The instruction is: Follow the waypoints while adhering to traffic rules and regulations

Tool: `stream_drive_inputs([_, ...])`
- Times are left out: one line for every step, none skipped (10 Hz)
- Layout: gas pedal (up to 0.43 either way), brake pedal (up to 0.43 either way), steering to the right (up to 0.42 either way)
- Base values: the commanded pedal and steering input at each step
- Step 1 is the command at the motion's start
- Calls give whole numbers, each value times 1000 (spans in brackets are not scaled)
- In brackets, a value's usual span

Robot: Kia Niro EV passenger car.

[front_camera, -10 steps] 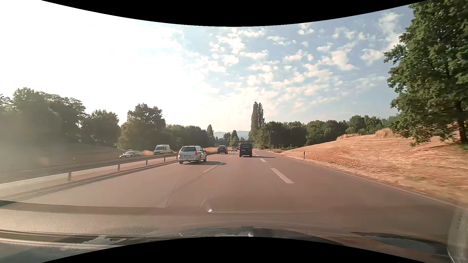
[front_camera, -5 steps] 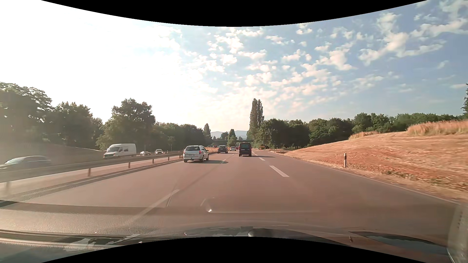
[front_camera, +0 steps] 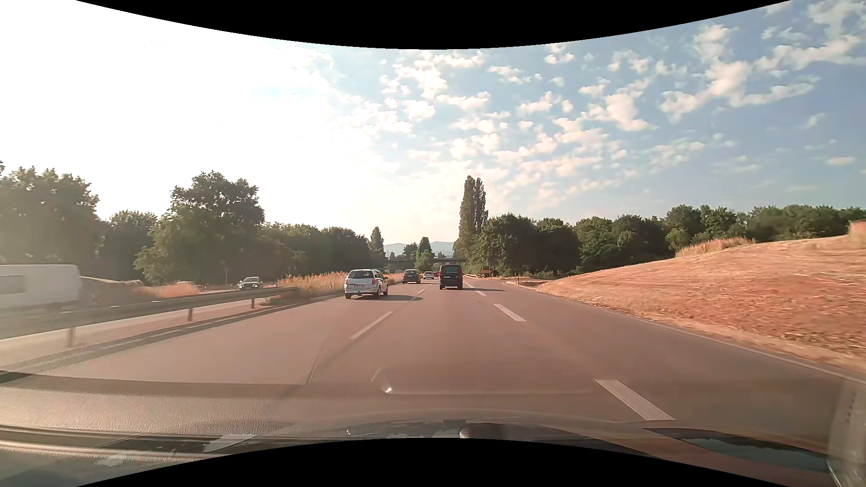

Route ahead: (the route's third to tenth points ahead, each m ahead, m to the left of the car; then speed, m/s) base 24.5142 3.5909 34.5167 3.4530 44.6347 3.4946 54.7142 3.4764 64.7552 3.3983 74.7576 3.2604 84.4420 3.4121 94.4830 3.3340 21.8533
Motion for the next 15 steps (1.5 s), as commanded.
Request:
stream_drive_inputs([228,0,2])
stream_drive_inputs([228,0,2])
stream_drive_inputs([228,0,3])
stream_drive_inputs([240,0,2])
stream_drive_inputs([240,0,2])
stream_drive_inputs([240,0,3])
stream_drive_inputs([240,0,3])
stream_drive_inputs([240,0,2])
stream_drive_inputs([240,0,2])
stream_drive_inputs([240,0,2])
stream_drive_inputs([240,0,2])
stream_drive_inputs([240,0,2])
stream_drive_inputs([240,0,2])
stream_drive_inputs([240,0,2])
stream_drive_inputs([240,0,2])
